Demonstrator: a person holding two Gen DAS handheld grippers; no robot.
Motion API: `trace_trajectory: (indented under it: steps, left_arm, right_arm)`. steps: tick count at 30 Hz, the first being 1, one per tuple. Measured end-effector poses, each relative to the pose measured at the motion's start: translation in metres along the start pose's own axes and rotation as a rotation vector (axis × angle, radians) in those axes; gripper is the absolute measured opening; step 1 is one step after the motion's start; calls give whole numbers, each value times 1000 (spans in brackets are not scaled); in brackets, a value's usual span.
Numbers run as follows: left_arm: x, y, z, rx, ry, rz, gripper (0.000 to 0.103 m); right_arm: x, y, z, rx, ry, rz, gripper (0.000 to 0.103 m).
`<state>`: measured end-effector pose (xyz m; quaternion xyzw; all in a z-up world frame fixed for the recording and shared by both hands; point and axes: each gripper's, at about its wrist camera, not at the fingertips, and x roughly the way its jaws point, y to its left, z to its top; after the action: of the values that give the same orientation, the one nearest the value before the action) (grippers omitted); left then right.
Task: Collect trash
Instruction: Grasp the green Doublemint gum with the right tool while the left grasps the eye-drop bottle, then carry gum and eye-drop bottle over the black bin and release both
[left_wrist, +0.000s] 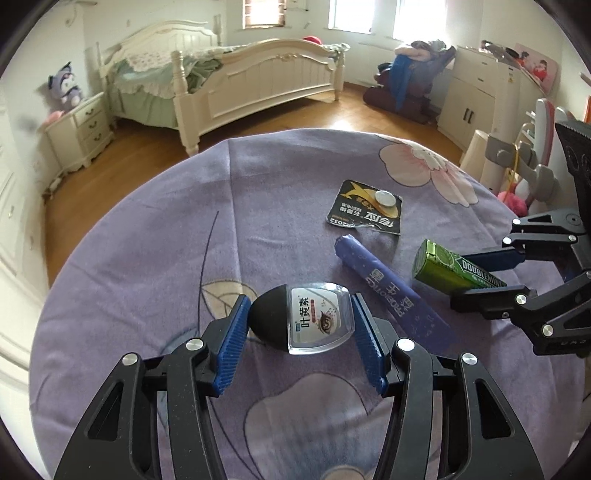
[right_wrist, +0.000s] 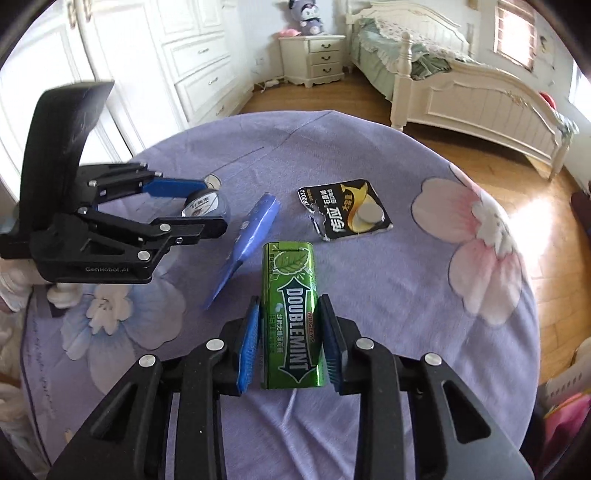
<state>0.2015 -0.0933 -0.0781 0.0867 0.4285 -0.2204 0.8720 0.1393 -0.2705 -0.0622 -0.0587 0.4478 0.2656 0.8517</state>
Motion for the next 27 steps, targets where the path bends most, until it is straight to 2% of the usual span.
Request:
trace_trajectory:
  steps: [6, 11, 16, 22, 27]
  left_arm:
    - [-47, -32, -7, -20, -91, -23, 55]
    - [-81, -80, 0, -30, -183, -92, 55]
    - [-95, -143, 9, 27, -230, -166, 55]
    - [-97, -214, 15, 81, -251, -255, 55]
    - [-83, -260, 15, 113, -228, -302, 55]
  right_arm:
    - [-52, 5, -37, 127, -180, -43, 30]
    - [-112, 11, -79, 219, -352, -180, 30]
    - [-168, 3, -118, 284, -492, -352, 30]
    - [-205, -7, -158, 310, -564, -551, 30]
    - [-216, -31, -188, 365, -590, -651, 30]
